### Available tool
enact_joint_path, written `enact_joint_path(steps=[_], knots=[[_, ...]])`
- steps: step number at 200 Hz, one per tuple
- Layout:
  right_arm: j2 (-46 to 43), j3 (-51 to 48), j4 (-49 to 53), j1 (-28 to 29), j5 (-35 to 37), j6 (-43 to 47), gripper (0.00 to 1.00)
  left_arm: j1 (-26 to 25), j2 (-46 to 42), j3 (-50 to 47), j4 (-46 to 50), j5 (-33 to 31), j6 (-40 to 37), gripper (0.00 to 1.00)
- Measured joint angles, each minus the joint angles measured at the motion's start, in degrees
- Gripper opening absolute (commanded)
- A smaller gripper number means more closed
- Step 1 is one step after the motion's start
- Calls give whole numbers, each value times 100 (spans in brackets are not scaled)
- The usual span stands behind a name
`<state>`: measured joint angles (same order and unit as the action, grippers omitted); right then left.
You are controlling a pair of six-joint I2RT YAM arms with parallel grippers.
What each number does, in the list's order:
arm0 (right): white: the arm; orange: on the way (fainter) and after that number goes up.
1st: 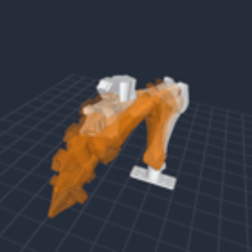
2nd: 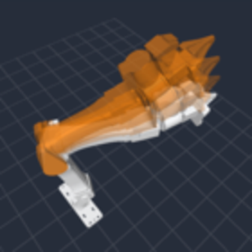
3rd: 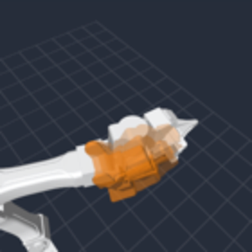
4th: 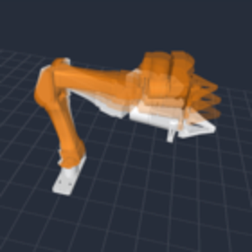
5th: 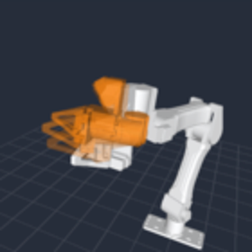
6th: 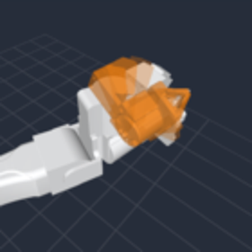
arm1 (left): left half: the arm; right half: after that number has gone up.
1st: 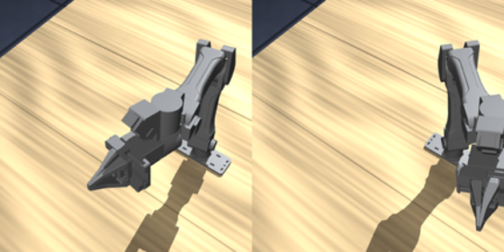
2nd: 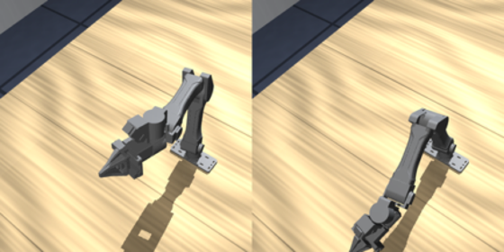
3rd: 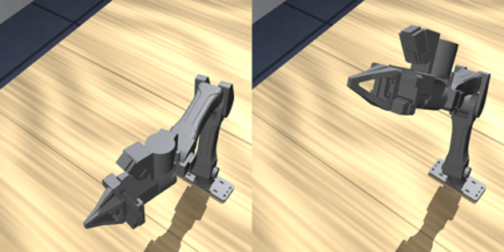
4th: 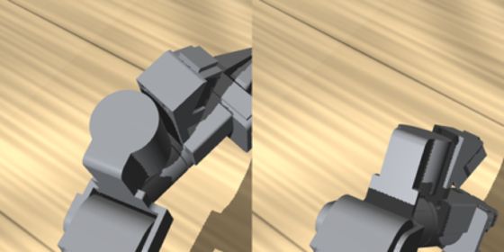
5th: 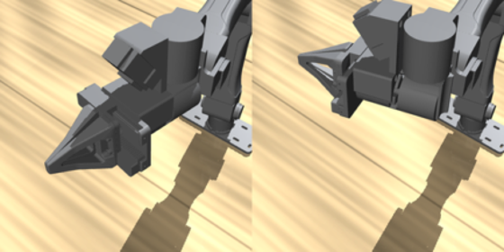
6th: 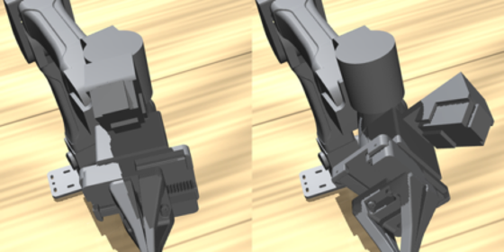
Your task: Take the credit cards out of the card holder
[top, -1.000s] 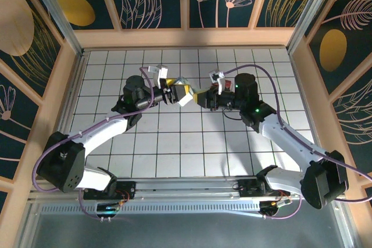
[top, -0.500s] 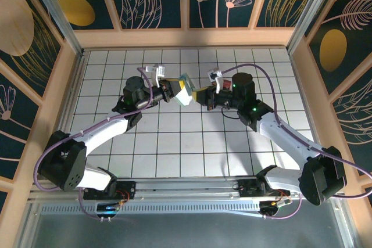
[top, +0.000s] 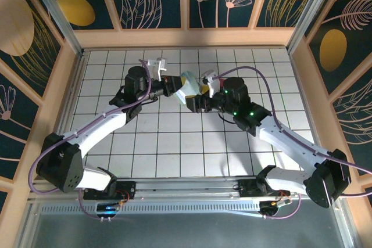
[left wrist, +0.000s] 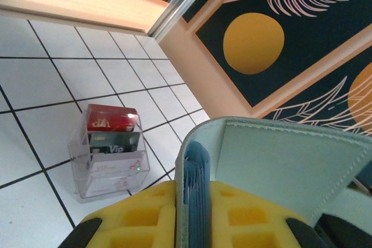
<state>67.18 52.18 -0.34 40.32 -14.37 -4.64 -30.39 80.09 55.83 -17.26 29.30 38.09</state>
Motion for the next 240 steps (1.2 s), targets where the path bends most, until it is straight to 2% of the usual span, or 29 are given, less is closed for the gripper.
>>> enact_joint_path(steps=[47, 105, 123, 195, 227, 240], knots=[[179, 131, 151, 149, 369, 328, 85, 0, -24, 96, 254, 317, 173, 0], [448, 225, 256, 195, 407, 448, 86, 0, -24, 96, 348, 459, 280, 0], [520, 293, 310, 205, 402, 470, 80, 4, -24, 96, 380, 452, 293, 0], [551, 319, 308, 243, 361, 417, 45, 39, -24, 96, 422, 455, 297, 0], [551, 317, 275, 208, 319, 321, 39, 48, -24, 96, 426, 455, 315, 13], [549, 317, 269, 199, 269, 269, 37, 48, -22, 96, 422, 466, 341, 26]])
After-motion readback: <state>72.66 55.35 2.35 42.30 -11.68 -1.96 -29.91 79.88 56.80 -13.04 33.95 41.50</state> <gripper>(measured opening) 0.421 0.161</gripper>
